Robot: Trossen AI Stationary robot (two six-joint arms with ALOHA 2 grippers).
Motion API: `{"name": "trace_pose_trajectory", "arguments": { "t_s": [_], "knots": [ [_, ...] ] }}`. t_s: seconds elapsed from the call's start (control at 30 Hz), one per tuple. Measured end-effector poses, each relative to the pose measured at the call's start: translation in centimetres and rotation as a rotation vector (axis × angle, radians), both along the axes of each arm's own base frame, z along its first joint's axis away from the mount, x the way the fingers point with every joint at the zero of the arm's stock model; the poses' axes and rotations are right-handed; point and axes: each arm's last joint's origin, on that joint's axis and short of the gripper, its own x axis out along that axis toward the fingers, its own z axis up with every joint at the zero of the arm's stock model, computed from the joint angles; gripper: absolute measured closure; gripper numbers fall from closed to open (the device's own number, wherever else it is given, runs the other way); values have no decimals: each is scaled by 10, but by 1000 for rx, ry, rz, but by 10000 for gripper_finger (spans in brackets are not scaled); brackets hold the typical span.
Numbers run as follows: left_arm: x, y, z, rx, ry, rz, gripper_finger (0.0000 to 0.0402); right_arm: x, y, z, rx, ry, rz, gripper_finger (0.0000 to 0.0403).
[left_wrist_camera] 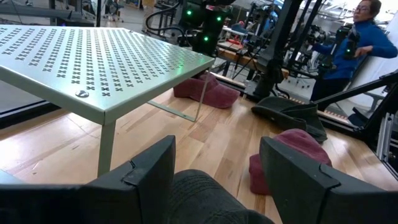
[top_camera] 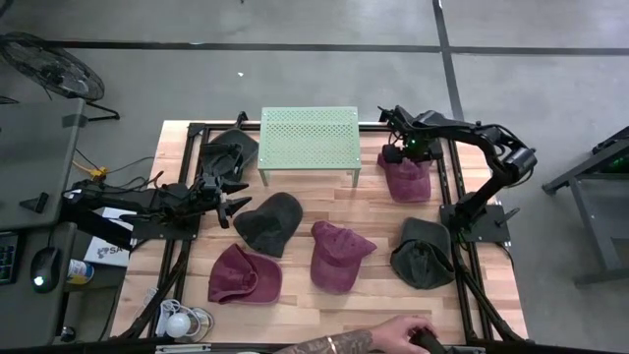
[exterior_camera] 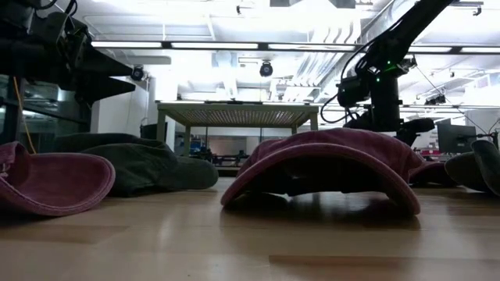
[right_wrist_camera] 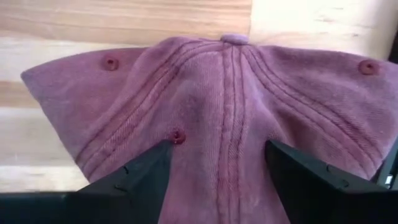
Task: Pick & Place hat
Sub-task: Put the top red cap on the shelf
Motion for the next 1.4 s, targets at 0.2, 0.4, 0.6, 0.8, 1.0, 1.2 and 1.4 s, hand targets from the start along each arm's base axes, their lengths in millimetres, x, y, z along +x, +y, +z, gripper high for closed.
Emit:
{"name": "trace_pose_trajectory", "arguments": {
  "t_s": [0.2,0.4,0.6,0.8,1.0,1.2,1.4],
  "knots": [
    [0,0,0,0,0,0,172,-2,-1,0,-41,55,0,179],
    [0,0,0,0,0,0,172,-1,-1,0,-38,52,1,221],
    [0,0,0,0,0,0,172,-1,-1,0,-29,42,5,253],
    [0,0,0,0,0,0,172,-1,0,0,-27,44,20,280],
    [0,0,0,0,0,0,172,0,0,0,-3,15,27,305],
    [0,0,0,0,0,0,172,-1,0,0,-4,16,29,325],
    [0,0,0,0,0,0,172,0,0,1,-12,12,30,364]
  ]
}}
